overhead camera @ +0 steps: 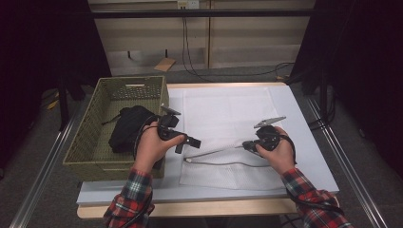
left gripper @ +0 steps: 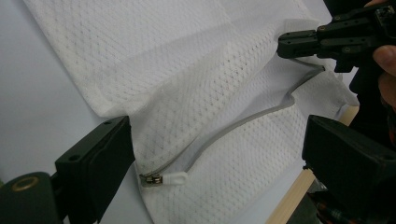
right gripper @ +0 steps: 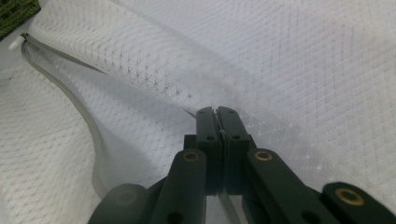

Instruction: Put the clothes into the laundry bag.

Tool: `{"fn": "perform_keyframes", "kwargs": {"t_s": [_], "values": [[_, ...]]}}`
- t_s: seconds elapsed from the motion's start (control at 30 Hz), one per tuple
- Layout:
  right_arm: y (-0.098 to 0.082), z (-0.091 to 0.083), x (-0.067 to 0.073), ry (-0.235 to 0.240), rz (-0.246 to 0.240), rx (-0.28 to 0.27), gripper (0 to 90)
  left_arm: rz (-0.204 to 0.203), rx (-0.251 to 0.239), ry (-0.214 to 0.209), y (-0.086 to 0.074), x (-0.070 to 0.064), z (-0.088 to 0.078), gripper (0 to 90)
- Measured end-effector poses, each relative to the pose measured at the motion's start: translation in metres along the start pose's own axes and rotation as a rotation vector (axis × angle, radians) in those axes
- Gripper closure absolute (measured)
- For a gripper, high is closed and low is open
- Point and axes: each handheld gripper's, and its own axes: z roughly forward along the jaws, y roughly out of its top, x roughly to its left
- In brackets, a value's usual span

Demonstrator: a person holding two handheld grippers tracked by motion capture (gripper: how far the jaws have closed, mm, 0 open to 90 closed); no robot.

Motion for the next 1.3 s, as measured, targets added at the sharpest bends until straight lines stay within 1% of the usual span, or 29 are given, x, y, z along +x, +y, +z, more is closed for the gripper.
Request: {"fn": "perform_keyframes", "kwargs": {"t_s": [0.03,0.07,0.13,0.17,0.2,0.27,0.3,0.33,0.37,0.4,0.5,0.6,0.63,0.67,0.73,0.77,0.8,0.83,0.87,0.9,0.93,1.0,1.07,1.1,1.17,1.2,1.23,1.27,1.3], "values": [[0.0,0.001,-0.001,-0.007,-0.006,0.007,89.1,0.002,0.001,-0.001,0.0,0.0,0.0,8.9],[0.0,0.003,-0.001,0.003,-0.007,0.005,89.0,0.005,0.003,-0.004,0.0,0.0,0.0,8.9],[-0.001,0.004,0.0,0.001,-0.007,0.013,88.4,0.0,-0.003,-0.008,0.0,-0.001,0.0,8.9],[-0.003,0.005,0.001,-0.003,-0.008,0.019,86.4,0.0,-0.004,-0.007,0.0,-0.001,0.0,8.8],[-0.003,0.005,0.002,0.005,-0.011,0.021,85.7,0.002,-0.007,0.001,0.0,-0.001,0.0,8.9],[-0.004,0.005,0.003,0.002,-0.016,0.017,85.4,0.0,-0.006,0.0,0.0,-0.001,0.0,8.9],[-0.005,0.004,0.004,0.012,-0.014,0.019,85.0,0.002,-0.001,0.001,0.0,0.0,0.0,8.9],[-0.005,0.004,0.004,0.014,-0.021,0.01,83.3,0.003,0.002,-0.001,0.0,0.0,-0.001,8.8],[-0.006,0.004,0.006,0.013,-0.024,0.021,80.2,0.002,0.003,-0.005,0.0,0.0,0.0,8.9],[-0.006,0.004,0.006,0.018,-0.028,0.021,79.7,-0.006,-0.005,-0.008,0.0,-0.001,0.0,8.9],[-0.007,0.004,0.008,0.017,-0.034,0.023,77.5,0.001,0.003,-0.002,0.0,-0.002,0.0,8.9],[-0.01,0.009,0.011,0.021,-0.042,0.047,73.0,0.0,0.007,-0.003,-0.001,-0.002,0.001,8.9],[-0.011,0.01,0.012,0.033,-0.051,0.062,71.2,0.003,0.011,-0.003,-0.001,-0.001,0.001,8.9],[-0.013,0.013,0.014,0.047,-0.056,0.056,69.1,0.003,0.011,-0.003,-0.001,-0.001,0.001,8.9],[-0.015,0.016,0.018,0.026,-0.079,0.078,65.9,0.008,0.013,0.003,-0.001,-0.001,0.001,8.9],[-0.016,0.018,0.019,0.02,-0.089,0.073,65.6,-0.01,0.007,-0.008,-0.001,-0.001,0.001,8.9],[-0.015,0.018,0.02,0.014,-0.106,0.079,65.2,-0.012,0.005,-0.006,-0.001,-0.002,0.002,8.9],[-0.015,0.018,0.02,0.014,-0.106,0.079,65.2,0.003,0.016,-0.006,-0.001,-0.001,0.001,8.9],[-0.015,0.018,0.022,0.003,-0.118,0.084,66.5,-0.006,0.01,-0.003,-0.001,-0.001,0.001,8.9],[-0.015,0.019,0.023,-0.014,-0.144,0.084,68.9,-0.014,0.005,-0.008,-0.001,-0.001,0.001,8.9],[-0.015,0.019,0.027,-0.056,-0.175,0.091,73.6,-0.015,0.0,0.001,-0.001,-0.002,0.002,8.9],[-0.015,0.019,0.026,-0.058,-0.164,0.083,79.1,-0.011,0.003,0.002,-0.001,-0.001,0.001,8.9],[-0.016,0.019,0.024,-0.044,-0.152,0.075,87.2,-0.016,0.001,-0.004,-0.001,-0.001,0.001,8.9],[-0.016,0.019,0.024,-0.044,-0.152,0.075,87.2,-0.007,0.004,0.003,-0.001,-0.001,0.0,8.9],[-0.016,0.018,0.022,-0.028,-0.151,0.073,88.5,-0.018,0.002,0.0,-0.002,-0.001,0.002,9.0],[-0.015,0.016,0.021,-0.005,-0.123,0.08,88.7,-0.011,0.01,0.004,-0.001,0.0,0.002,9.0],[-0.015,0.016,0.021,-0.005,-0.123,0.08,88.7,-0.012,0.017,-0.005,-0.001,0.0,0.002,9.0],[-0.015,0.015,0.02,0.01,-0.111,0.071,88.7,-0.004,0.02,0.005,-0.001,0.0,0.002,9.0],[-0.013,0.013,0.019,0.015,-0.107,0.066,88.7,-0.01,0.016,0.004,-0.001,-0.001,0.003,9.0]]}}
